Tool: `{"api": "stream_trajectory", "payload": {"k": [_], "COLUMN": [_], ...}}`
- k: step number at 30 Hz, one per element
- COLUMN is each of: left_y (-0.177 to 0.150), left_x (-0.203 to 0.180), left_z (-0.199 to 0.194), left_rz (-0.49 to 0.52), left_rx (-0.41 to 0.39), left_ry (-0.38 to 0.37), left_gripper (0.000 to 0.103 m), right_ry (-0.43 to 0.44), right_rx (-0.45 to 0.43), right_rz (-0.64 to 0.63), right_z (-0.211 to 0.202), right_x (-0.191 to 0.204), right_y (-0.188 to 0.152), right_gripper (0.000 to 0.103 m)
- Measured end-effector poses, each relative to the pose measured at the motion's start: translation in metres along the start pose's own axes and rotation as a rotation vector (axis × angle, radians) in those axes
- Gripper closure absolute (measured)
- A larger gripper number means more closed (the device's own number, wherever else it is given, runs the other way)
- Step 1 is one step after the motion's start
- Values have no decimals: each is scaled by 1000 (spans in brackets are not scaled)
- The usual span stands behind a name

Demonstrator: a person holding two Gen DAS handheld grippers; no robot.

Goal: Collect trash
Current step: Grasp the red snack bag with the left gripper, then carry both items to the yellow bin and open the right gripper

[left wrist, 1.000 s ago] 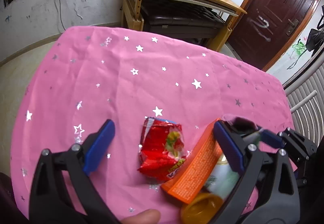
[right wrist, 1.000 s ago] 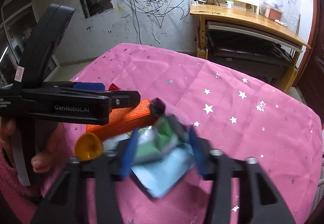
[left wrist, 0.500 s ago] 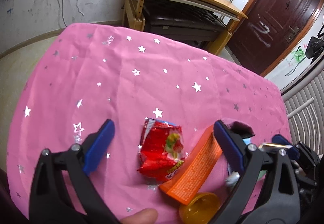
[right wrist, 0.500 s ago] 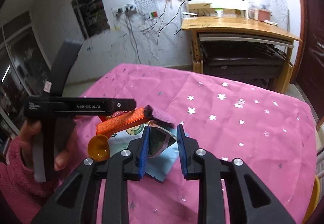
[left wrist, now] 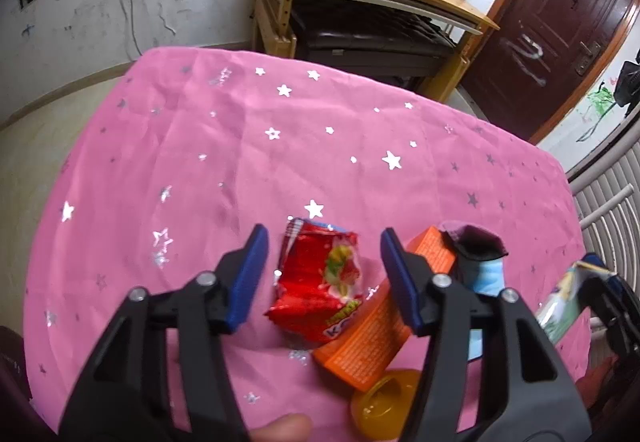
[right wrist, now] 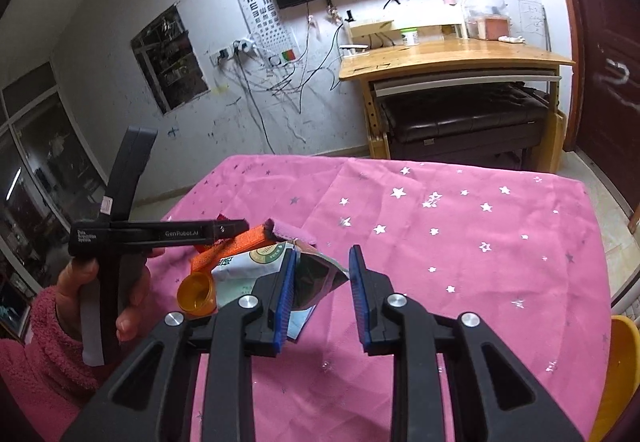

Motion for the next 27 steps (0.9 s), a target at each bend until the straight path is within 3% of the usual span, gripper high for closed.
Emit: {"api": "stream_trajectory", "payload": {"k": [2,6,17,27], "left_y": [-1,-2,30,26], "left_x": [4,7,-8,-86], "left_z": [-1,-6,-60,-90], "left_rz": [14,-7,-12,96], "left_rx": [-12,-32,-183,-231], "left_ry": [44,56,56,-60], "left_gripper": [69,77,78,78], "right_ry": [-1,-2,-37,-115], "right_rx": [-11,-31,-95,-162], "right_rz": [12,36,86,135], "right_z": [-4,-12,-40,-81], "right_x": [-4,-11,-39,-78], "right_y": [2,1,5,5], "right_gripper": [82,82,82,82]}}
Point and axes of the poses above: each gripper's, at about its wrist camera, not at the fingertips, and z roughly the way its jaws point, x to its left, y to its top, the point moved 8 cm from there along z, roughly the way its jaws point, and after that the axes turned 10 degrees about -x, right-handed, at the moved point
